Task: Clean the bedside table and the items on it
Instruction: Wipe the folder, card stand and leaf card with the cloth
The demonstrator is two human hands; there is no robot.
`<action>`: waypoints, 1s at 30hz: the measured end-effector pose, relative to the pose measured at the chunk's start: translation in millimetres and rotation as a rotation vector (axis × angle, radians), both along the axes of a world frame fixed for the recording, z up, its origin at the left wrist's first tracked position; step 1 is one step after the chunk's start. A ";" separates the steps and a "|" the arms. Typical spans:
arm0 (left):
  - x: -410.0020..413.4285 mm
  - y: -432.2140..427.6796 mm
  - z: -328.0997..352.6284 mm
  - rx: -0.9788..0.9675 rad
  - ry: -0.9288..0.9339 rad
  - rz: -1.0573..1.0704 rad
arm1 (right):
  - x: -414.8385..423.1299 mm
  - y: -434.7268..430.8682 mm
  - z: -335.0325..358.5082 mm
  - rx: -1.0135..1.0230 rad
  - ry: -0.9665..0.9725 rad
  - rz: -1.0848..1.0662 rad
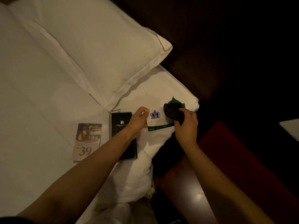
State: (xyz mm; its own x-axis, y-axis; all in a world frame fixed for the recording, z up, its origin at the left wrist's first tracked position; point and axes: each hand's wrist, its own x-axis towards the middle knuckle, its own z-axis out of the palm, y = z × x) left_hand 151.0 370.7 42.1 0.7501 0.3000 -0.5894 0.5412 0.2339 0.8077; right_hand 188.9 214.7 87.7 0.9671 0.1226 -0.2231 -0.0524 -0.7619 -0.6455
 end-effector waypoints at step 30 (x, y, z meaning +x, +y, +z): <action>-13.3 10.8 161.5 0.219 -0.317 0.043 | 25.4 -8.8 116.4 0.044 -0.292 -0.112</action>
